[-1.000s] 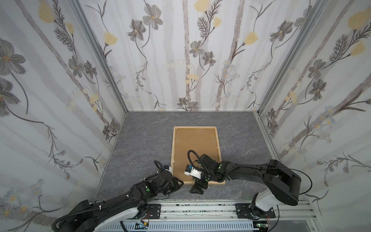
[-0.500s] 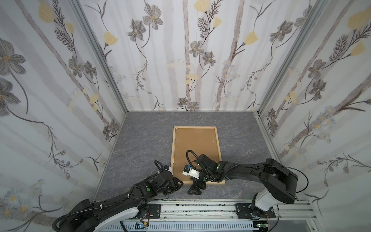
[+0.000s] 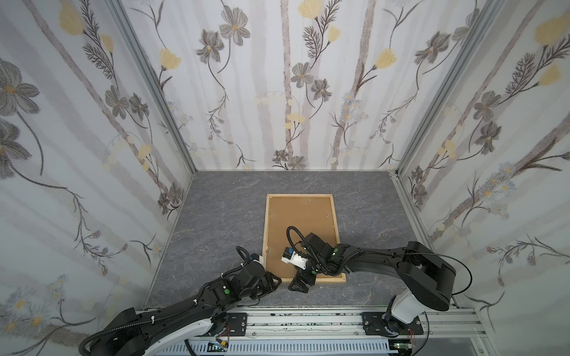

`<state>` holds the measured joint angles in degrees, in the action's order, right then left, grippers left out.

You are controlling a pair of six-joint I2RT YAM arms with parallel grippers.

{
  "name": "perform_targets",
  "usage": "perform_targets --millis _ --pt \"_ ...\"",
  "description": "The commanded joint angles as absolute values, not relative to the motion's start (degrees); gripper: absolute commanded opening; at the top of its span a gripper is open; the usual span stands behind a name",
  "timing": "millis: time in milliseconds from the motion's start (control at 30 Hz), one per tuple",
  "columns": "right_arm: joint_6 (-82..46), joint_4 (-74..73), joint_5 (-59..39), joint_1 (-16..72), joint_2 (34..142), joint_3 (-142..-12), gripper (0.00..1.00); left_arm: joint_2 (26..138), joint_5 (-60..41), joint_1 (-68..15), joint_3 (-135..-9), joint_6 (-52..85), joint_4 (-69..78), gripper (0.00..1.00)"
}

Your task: Put the photo into the frame

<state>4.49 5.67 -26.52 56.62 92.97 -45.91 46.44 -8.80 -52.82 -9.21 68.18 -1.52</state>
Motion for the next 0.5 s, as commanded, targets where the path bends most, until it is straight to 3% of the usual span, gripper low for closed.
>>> perform_targets --millis 0,467 --pt "4.13 6.29 -28.24 56.97 91.86 -44.51 1.0 46.75 -7.51 -52.73 -8.96 68.85 -0.64 0.35" --pt "1.79 5.33 -34.64 58.45 93.67 -43.59 0.99 47.28 -7.39 -52.75 -9.06 69.05 -0.26 0.34"
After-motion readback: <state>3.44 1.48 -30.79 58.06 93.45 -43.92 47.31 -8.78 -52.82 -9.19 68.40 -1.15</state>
